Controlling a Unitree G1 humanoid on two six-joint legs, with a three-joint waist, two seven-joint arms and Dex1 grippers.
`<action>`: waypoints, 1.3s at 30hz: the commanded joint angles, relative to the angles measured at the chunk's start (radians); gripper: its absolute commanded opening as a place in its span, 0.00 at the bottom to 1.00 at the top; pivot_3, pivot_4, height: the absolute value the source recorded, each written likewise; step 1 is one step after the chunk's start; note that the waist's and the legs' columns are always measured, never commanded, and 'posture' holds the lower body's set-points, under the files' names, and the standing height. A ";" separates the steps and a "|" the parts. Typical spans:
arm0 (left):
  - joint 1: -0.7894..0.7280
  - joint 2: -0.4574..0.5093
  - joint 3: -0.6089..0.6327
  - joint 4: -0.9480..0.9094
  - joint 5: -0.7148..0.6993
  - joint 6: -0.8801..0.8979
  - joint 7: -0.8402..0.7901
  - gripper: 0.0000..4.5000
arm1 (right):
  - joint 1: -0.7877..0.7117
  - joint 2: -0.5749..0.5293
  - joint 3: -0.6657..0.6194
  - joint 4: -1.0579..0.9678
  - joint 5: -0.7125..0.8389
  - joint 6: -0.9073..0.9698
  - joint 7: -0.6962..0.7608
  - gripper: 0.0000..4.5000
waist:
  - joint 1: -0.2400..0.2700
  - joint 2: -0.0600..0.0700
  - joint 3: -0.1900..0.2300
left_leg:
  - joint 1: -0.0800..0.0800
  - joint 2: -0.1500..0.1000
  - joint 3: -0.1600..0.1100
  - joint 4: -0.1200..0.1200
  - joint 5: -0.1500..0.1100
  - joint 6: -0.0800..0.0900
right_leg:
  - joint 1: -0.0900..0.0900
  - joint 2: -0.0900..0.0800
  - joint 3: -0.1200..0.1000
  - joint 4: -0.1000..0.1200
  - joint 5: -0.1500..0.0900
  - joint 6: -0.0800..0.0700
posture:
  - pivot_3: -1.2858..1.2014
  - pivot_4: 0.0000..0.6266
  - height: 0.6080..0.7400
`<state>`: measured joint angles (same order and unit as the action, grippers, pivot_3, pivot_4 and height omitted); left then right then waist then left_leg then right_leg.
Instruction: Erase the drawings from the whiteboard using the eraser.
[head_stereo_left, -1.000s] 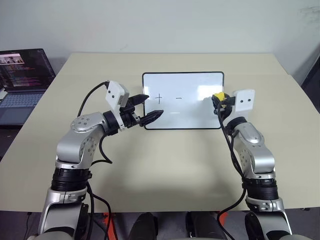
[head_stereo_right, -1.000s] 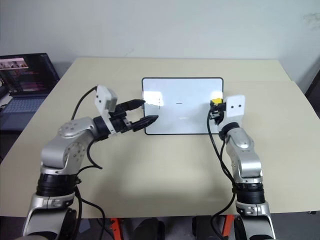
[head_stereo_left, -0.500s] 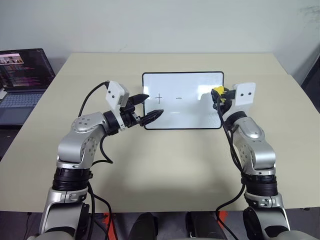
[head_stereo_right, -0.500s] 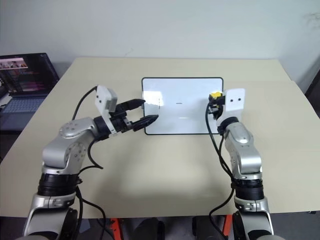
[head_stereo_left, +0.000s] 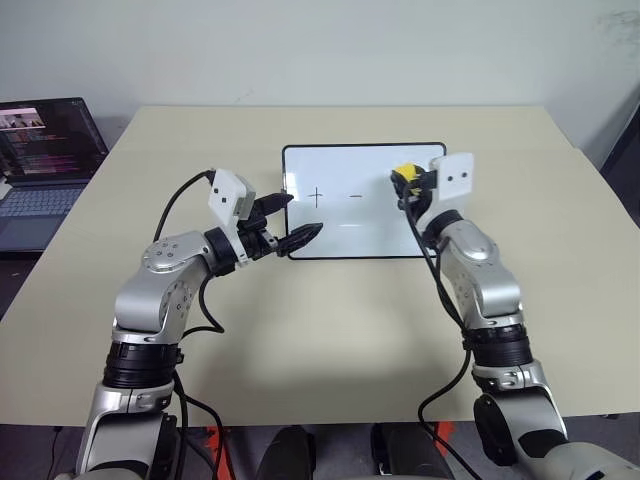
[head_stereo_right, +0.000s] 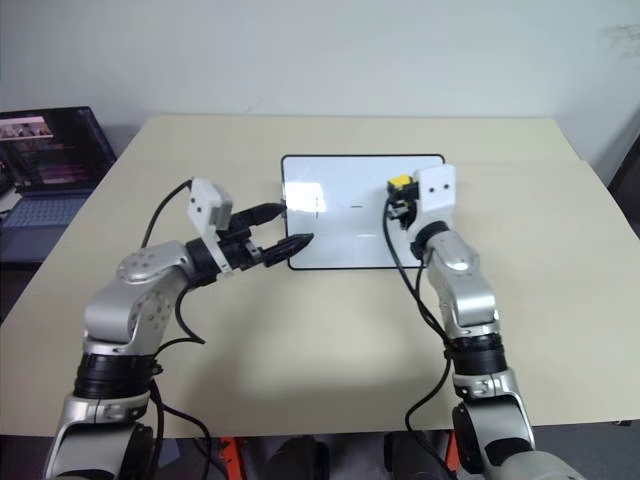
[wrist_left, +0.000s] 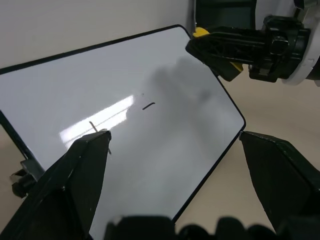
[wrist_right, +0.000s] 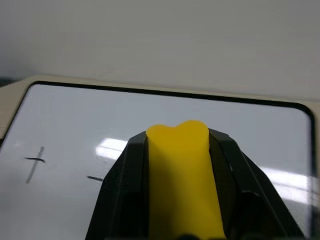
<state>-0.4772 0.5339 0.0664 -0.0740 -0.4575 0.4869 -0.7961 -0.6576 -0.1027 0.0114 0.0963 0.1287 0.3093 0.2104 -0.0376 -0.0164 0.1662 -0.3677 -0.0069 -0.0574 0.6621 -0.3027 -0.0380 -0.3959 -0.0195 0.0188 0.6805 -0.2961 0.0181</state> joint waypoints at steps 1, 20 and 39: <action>0.009 0.014 0.033 -0.023 0.010 -0.039 0.009 1.00 | -0.055 0.019 0.012 0.069 -0.006 -0.081 0.023 0.29 | 0.001 0.000 0.000 | 0.000 0.000 0.000 0.000 0.000 0.000 | 0.000 0.000 0.000 0.000 0.000 0.000 | 0.52 0.24 1.00; 0.027 0.008 0.029 -0.041 0.013 -0.051 0.033 1.00 | -0.250 0.104 0.028 0.454 -0.044 -0.326 0.066 0.29 | 0.002 0.000 0.000 | 0.000 0.000 0.000 0.000 0.000 0.000 | -0.001 0.000 0.000 0.000 0.000 0.000 | 0.52 0.24 1.00; 0.041 0.008 0.038 -0.080 -0.002 -0.026 0.060 1.00 | -0.286 0.135 0.010 0.675 -0.075 -0.388 0.046 0.29 | 0.002 0.000 0.000 | -0.003 0.000 0.000 0.000 0.000 -0.001 | -0.004 0.000 0.000 0.001 0.000 0.000 | 0.52 0.24 1.00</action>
<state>-0.4265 0.5351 0.0813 -0.1152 -0.4483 0.4630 -0.7384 -0.9266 0.0404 0.0315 0.7860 0.0587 -0.0791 0.2640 -0.0356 -0.0164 0.1662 -0.3703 -0.0067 -0.0572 0.6623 -0.3023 -0.0386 -0.3997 -0.0200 0.0188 0.6817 -0.2959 0.0179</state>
